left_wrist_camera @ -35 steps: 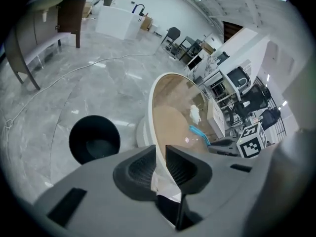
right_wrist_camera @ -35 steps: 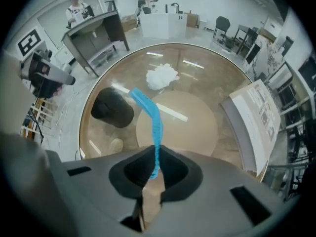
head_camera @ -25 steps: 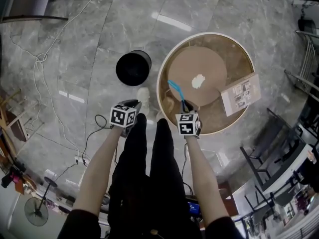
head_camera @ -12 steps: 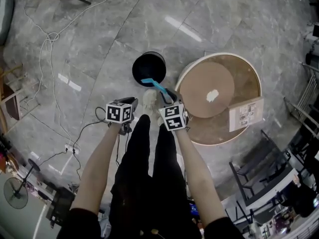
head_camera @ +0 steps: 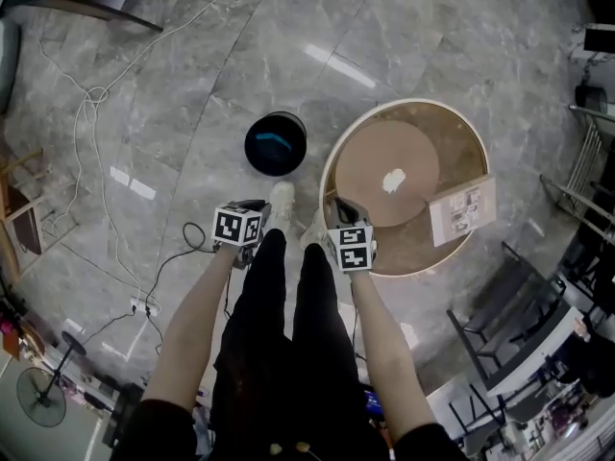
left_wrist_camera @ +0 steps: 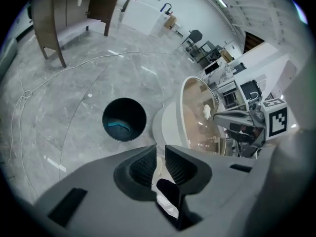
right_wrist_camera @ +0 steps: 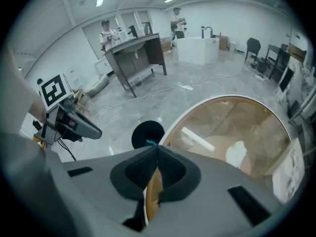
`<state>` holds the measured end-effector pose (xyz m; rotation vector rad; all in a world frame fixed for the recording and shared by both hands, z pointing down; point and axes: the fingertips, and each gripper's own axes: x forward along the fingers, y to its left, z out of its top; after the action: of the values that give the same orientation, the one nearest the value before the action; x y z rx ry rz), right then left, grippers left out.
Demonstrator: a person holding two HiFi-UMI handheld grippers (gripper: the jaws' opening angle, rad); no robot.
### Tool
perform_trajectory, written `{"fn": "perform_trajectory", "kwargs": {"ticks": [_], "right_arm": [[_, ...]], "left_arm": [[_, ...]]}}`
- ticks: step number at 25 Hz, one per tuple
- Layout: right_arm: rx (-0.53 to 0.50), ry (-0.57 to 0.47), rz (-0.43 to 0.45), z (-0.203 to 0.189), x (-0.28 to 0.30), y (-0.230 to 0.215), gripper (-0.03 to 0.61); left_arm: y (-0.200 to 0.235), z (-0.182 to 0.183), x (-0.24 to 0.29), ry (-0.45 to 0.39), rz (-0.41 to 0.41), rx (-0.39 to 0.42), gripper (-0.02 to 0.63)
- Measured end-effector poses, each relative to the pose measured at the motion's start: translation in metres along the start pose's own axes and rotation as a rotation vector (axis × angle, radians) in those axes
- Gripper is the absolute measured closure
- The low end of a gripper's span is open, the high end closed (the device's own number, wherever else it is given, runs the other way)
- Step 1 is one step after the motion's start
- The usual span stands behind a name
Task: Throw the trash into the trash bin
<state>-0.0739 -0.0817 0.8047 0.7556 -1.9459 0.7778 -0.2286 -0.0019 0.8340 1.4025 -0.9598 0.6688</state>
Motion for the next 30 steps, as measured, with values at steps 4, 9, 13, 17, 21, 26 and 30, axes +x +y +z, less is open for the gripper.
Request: {"fn": "perform_trajectory", "kwargs": {"ticks": [4, 9, 13, 17, 21, 26, 30], "right_arm": [[0.098, -0.03, -0.04, -0.011, -0.049, -0.025, 0.575], [0.187, -0.226, -0.069, 0.023, -0.125, -0.037, 0.575], [0.224, -0.416, -0.083, 0.042, -0.205, -0.031, 0.575], [0.239, -0.585, -0.094, 0.057, -0.288, -0.014, 0.575], [0.241, -0.72, -0.098, 0.067, -0.355, 0.006, 0.575], [0.225, -0.845, -0.092, 0.076, -0.416, 0.023, 0.575], [0.182, -0.919, -0.096, 0.082, -0.458, 0.033, 0.575]], "left_arm": [[-0.03, 0.006, -0.01, 0.021, -0.007, 0.081, 0.585], [-0.074, 0.05, -0.041, -0.092, -0.064, 0.221, 0.598], [-0.128, 0.076, -0.096, -0.296, -0.141, 0.284, 0.604], [-0.184, 0.09, -0.169, -0.485, -0.199, 0.35, 0.604], [-0.233, 0.094, -0.233, -0.624, -0.254, 0.423, 0.604], [-0.287, 0.088, -0.286, -0.734, -0.293, 0.554, 0.604], [-0.325, 0.085, -0.323, -0.834, -0.335, 0.587, 0.604]]}}
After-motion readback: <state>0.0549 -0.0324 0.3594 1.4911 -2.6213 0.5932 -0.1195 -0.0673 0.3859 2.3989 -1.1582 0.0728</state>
